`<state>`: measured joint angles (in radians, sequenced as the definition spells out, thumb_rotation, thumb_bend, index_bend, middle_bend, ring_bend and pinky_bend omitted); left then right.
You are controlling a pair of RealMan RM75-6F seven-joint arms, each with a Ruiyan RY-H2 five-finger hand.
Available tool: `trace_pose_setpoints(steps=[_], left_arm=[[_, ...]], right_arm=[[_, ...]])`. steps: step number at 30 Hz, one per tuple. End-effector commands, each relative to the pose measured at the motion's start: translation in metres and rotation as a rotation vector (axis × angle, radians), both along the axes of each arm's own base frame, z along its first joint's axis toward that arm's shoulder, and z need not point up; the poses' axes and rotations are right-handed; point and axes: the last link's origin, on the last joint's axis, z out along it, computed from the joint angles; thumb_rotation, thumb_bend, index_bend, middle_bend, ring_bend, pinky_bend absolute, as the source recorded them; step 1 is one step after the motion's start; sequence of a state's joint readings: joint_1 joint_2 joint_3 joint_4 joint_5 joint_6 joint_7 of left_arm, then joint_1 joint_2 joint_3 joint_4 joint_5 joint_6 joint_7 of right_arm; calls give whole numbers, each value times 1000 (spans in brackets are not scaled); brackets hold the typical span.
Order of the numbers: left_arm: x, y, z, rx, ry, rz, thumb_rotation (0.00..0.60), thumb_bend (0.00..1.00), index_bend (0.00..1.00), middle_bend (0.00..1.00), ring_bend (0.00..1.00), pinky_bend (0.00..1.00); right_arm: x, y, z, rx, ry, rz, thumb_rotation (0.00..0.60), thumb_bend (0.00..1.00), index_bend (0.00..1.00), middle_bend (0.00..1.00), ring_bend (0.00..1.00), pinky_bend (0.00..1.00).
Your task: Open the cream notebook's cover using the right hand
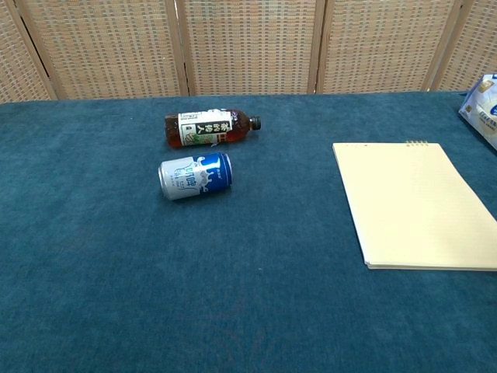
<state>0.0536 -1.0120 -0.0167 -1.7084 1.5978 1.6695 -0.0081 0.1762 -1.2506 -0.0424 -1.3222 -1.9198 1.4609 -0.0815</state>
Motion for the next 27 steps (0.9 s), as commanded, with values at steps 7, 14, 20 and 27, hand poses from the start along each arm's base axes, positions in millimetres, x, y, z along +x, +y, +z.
trace_pose_setpoints(steps=[7, 14, 20, 27], left_arm=[[0, 4, -2, -7, 2, 15, 600, 0, 0, 0, 0, 0], [-1, 4, -2, -11, 2, 15, 600, 0, 0, 0, 0, 0], [-1, 4, -3, -14, 1, 17, 600, 0, 0, 0, 0, 0], [-1, 5, -4, -19, 5, 22, 600, 0, 0, 0, 0, 0]], right_arm=[[2, -24, -43, 82, 113, 32, 600, 390, 0, 0, 0, 0], [-4, -33, -53, 83, 168, 20, 600, 399, 0, 0, 0, 0], [-7, -44, -57, 59, 167, -6, 600, 414, 0, 0, 0, 0], [-13, -50, -69, 67, 188, -38, 600, 414, 0, 0, 0, 0]])
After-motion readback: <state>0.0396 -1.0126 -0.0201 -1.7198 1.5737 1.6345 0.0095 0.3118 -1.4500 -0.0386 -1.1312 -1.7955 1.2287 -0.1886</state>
